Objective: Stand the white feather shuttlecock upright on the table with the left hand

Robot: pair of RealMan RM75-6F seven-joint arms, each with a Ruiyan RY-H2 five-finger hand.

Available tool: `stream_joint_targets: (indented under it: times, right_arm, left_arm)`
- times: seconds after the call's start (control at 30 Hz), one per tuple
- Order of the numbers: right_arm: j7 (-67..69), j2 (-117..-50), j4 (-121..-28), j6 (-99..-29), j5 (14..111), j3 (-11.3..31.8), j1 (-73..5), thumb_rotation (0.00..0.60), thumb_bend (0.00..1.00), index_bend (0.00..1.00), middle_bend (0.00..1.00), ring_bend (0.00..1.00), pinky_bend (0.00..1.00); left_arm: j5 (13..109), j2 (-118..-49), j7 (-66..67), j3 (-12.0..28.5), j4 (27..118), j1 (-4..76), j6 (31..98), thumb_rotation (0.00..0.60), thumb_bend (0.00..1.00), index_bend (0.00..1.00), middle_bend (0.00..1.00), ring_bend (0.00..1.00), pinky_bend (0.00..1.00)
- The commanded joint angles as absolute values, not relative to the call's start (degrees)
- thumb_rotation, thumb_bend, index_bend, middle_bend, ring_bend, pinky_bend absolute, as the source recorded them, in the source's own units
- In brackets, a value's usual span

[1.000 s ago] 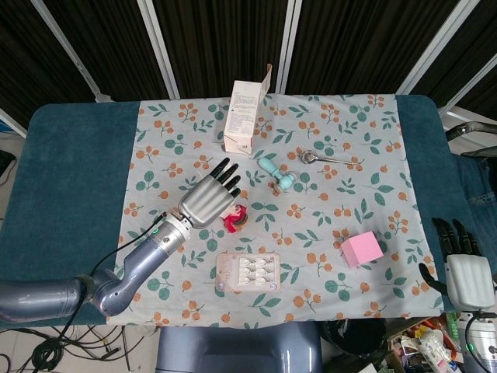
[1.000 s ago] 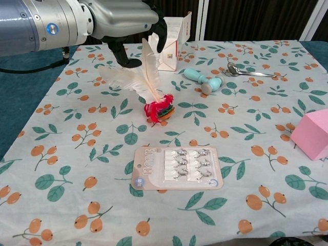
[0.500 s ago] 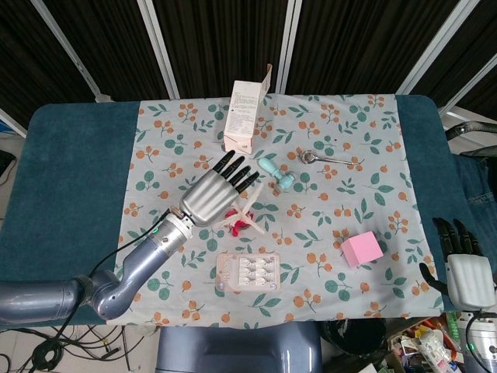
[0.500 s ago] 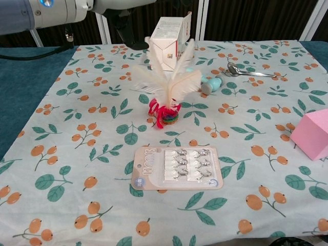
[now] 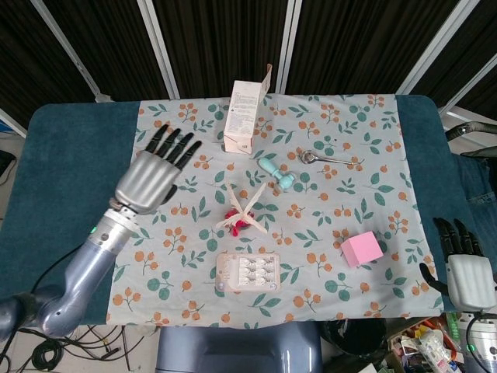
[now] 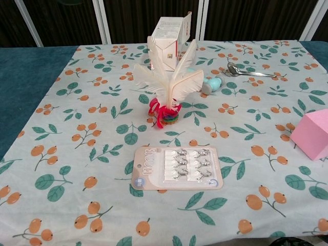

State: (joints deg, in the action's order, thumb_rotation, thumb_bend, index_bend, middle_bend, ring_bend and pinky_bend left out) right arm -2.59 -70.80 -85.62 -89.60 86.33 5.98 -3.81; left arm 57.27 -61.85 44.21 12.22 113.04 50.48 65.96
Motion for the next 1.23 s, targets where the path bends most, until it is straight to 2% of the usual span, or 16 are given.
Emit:
stream_joint_targets:
  times: [0.03,0.3,0.57,0.87,1.23]
  right_arm:
    - [-2.93,-70.91,-85.73,-89.55,86.5,5.9,-3.89,0.6,0.19,0.0,0.08,0.03,0.14]
    - [-3.92,-71.29,-85.97,-89.83,86.73,5.92,-3.93,0.6,0.19,0.0,0.08,0.03,0.14]
    - [-3.64,-71.44,-85.76,-90.34,87.04,6.02,-3.87,0.6,0.19,0.0,0.08,0.03,0.14]
    - [-2.94,-71.24,-85.71,-91.03,87.26,6.21,-3.68,0.6,0.19,0.0,0.08,0.03,0.14]
    - [-2.63,-71.1,-85.81,-91.16,87.3,6.27,-3.62,0.6,0.19,0.0,0.08,0.03,0.14]
  left_arm:
    - [61.71,-57.09,37.21,7.53,114.54,43.34,69.45,0.6,0.29,0.01,0.04,0.0,0.0]
    - [72.6,-57.71,23.77,1.31,108.19,33.55,75.13,0.6,0.28,0.01,0.04,0.0,0.0]
    - [79.02,-64.03,14.87,-2.33,97.0,26.49,80.07,0.6,0.28,0.01,0.04,0.0,0.0]
    - [80.82,-67.15,12.05,-1.26,93.94,23.59,82.56,0.6,0.28,0.01,0.04,0.0,0.0]
    - [79.66,-66.69,10.98,0.36,97.01,21.17,83.39,0.6,0.28,0.01,0.04,0.0,0.0]
